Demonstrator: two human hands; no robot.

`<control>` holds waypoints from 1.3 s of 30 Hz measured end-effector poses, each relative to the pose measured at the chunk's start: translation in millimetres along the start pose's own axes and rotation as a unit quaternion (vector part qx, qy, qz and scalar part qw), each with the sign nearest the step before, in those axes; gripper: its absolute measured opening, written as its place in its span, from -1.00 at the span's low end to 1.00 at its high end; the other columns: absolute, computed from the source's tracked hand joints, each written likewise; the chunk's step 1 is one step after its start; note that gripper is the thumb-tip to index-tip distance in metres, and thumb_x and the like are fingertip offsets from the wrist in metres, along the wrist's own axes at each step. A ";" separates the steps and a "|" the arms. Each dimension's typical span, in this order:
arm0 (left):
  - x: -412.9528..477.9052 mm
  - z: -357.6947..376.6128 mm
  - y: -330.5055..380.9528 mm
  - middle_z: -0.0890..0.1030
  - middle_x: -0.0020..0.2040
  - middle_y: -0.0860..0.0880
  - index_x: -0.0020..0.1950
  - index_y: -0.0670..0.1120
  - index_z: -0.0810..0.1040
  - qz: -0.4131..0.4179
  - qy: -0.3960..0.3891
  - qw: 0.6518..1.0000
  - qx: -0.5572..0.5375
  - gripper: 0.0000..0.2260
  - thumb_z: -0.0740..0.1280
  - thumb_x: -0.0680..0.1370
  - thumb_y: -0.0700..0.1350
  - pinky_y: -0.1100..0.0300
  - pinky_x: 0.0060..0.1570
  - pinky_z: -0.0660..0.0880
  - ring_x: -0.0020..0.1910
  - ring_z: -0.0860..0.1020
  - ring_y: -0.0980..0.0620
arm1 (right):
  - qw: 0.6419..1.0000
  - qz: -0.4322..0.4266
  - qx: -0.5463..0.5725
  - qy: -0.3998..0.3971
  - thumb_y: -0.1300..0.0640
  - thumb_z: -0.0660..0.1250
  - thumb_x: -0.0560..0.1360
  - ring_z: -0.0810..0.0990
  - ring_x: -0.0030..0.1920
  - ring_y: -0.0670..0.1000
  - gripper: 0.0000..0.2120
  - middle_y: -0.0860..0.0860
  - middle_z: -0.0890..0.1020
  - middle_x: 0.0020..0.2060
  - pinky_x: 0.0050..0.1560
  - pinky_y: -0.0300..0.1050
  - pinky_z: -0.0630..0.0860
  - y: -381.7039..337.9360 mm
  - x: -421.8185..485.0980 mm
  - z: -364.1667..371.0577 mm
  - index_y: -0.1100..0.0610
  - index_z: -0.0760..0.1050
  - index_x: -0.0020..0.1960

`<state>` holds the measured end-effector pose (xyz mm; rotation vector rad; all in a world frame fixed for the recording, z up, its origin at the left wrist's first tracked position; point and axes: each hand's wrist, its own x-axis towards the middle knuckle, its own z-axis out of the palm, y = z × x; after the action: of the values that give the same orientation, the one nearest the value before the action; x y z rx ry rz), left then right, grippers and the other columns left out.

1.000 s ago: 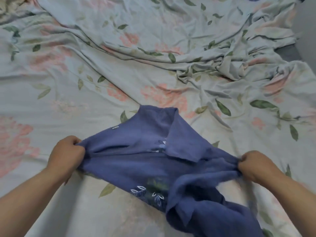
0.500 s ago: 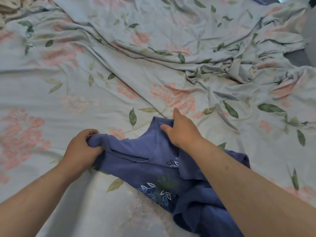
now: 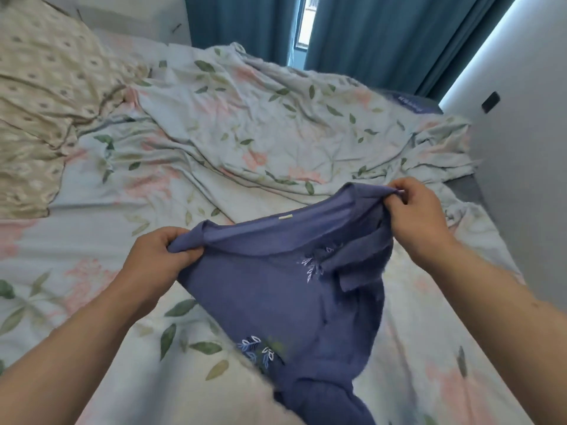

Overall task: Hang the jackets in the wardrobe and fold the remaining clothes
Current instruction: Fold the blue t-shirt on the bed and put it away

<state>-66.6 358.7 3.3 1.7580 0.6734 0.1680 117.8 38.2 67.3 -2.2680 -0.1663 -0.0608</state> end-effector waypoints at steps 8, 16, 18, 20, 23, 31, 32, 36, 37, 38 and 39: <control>-28.2 -64.5 227.4 0.45 -0.50 0.12 -0.40 0.04 0.47 0.163 -0.018 0.986 -0.032 -0.83 0.45 0.31 -0.07 0.18 -0.41 0.26 -0.51 0.36 0.21 | 0.990 -0.086 -0.009 0.114 0.33 0.15 0.53 0.48 -0.24 -0.07 -0.73 -0.10 0.58 -0.25 -0.25 -0.34 0.39 -179.3 27.3 -183.6 0.06 0.55 -0.16; -74.6 -146.3 448.0 0.54 -0.26 0.08 -0.13 0.03 0.53 0.329 0.013 0.944 -0.007 -0.76 0.48 0.27 -0.17 0.32 -0.31 0.38 -0.30 0.48 0.18 | 0.971 -0.093 0.078 0.206 0.37 0.09 0.48 0.53 -0.16 0.03 -0.65 -0.02 0.61 -0.23 -0.15 -0.14 0.46 -337.3 25.5 -336.1 0.03 0.55 -0.22; -90.7 -169.4 492.9 0.54 -0.31 0.12 -0.17 -0.01 0.55 0.349 -0.011 0.937 0.002 -0.76 0.39 0.22 0.02 0.30 -0.29 0.37 -0.32 0.46 0.19 | 0.969 -0.107 0.069 0.212 0.37 0.08 0.48 0.51 -0.18 0.04 -0.67 0.00 0.60 -0.23 -0.20 -0.15 0.42 -369.2 19.7 -366.6 0.06 0.53 -0.20; -105.1 -191.2 532.4 0.51 -0.31 0.06 -0.20 -0.06 0.52 0.364 -0.029 0.931 0.018 -0.67 0.31 0.18 0.13 0.12 -0.22 0.31 -0.28 0.42 0.08 | 0.967 -0.122 0.055 0.216 0.33 0.09 0.50 0.50 -0.18 0.03 -0.72 0.00 0.58 -0.23 -0.22 -0.14 0.38 -399.4 10.6 -395.7 0.08 0.51 -0.21; -121.6 -216.4 579.0 0.45 -0.29 -0.05 -0.18 -0.18 0.47 0.380 -0.015 0.925 0.016 -0.62 0.31 0.18 0.07 0.06 -0.15 0.25 -0.22 0.38 -0.02 | 0.963 -0.156 0.023 0.218 0.21 0.22 0.55 0.43 -0.29 0.00 -0.76 -0.02 0.51 -0.34 -0.31 -0.11 0.32 -437.0 -9.6 -434.3 0.11 0.47 -0.28; -164.9 -260.9 649.0 0.52 -0.42 0.06 -0.29 -0.03 0.60 0.443 0.042 0.895 0.035 -0.78 0.40 0.33 0.12 0.16 -0.29 0.35 -0.36 0.45 0.05 | 0.941 -0.223 0.024 0.252 0.03 0.39 0.53 0.49 -0.32 -0.03 -0.74 -0.05 0.59 -0.40 -0.27 -0.13 0.41 -499.9 -69.2 -509.4 0.13 0.59 -0.28; -171.2 -264.8 652.6 0.56 -0.40 0.03 -0.26 -0.04 0.63 0.446 0.035 0.894 0.033 -0.79 0.43 0.34 0.10 0.15 -0.28 0.38 -0.34 0.47 0.04 | 0.940 -0.228 0.029 0.251 0.03 0.39 0.53 0.49 -0.34 -0.04 -0.73 -0.09 0.57 -0.43 -0.28 -0.14 0.40 -504.1 -77.2 -515.1 0.12 0.58 -0.30; -198.9 -280.7 655.1 0.71 -0.21 -0.09 -0.13 -0.05 0.72 0.438 -0.028 0.899 0.006 -0.78 0.44 0.38 0.07 0.08 -0.16 0.53 -0.25 0.64 -0.01 | 0.941 -0.240 0.047 0.233 0.09 0.38 0.55 0.48 -0.34 -0.04 -0.76 -0.08 0.56 -0.41 -0.27 -0.15 0.42 -514.2 -111.9 -532.6 0.14 0.57 -0.28; -204.2 -283.5 652.6 0.72 -0.16 -0.12 -0.09 -0.05 0.72 0.437 -0.050 0.898 -0.007 -0.76 0.42 0.38 0.07 0.07 -0.12 0.55 -0.20 0.67 -0.02 | 0.943 -0.238 0.052 0.225 0.11 0.36 0.56 0.50 -0.32 -0.02 -0.78 -0.02 0.59 -0.36 -0.24 -0.14 0.44 -514.6 -120.1 -534.9 0.16 0.59 -0.23; -208.2 -285.2 649.1 0.72 -0.12 -0.14 -0.06 -0.05 0.73 0.440 -0.067 0.895 -0.024 -0.76 0.41 0.40 0.04 0.05 -0.08 0.56 -0.16 0.68 -0.03 | 0.947 -0.235 0.056 0.213 0.13 0.34 0.57 0.53 -0.28 0.00 -0.80 0.04 0.62 -0.31 -0.19 -0.10 0.47 -514.0 -128.5 -536.4 0.18 0.60 -0.19; -212.0 -286.3 645.7 0.72 -0.10 -0.14 -0.04 -0.05 0.73 0.445 -0.075 0.892 -0.042 -0.80 0.42 0.42 0.00 0.04 -0.05 0.56 -0.13 0.68 -0.04 | 0.950 -0.233 0.061 0.197 0.16 0.32 0.58 0.56 -0.24 0.03 -0.82 0.11 0.65 -0.25 -0.14 -0.05 0.50 -513.1 -136.4 -537.2 0.20 0.62 -0.14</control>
<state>-142.3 394.5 736.0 1.8538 -0.2965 0.6644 -83.0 -57.8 789.1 -2.0020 -0.4736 -0.7258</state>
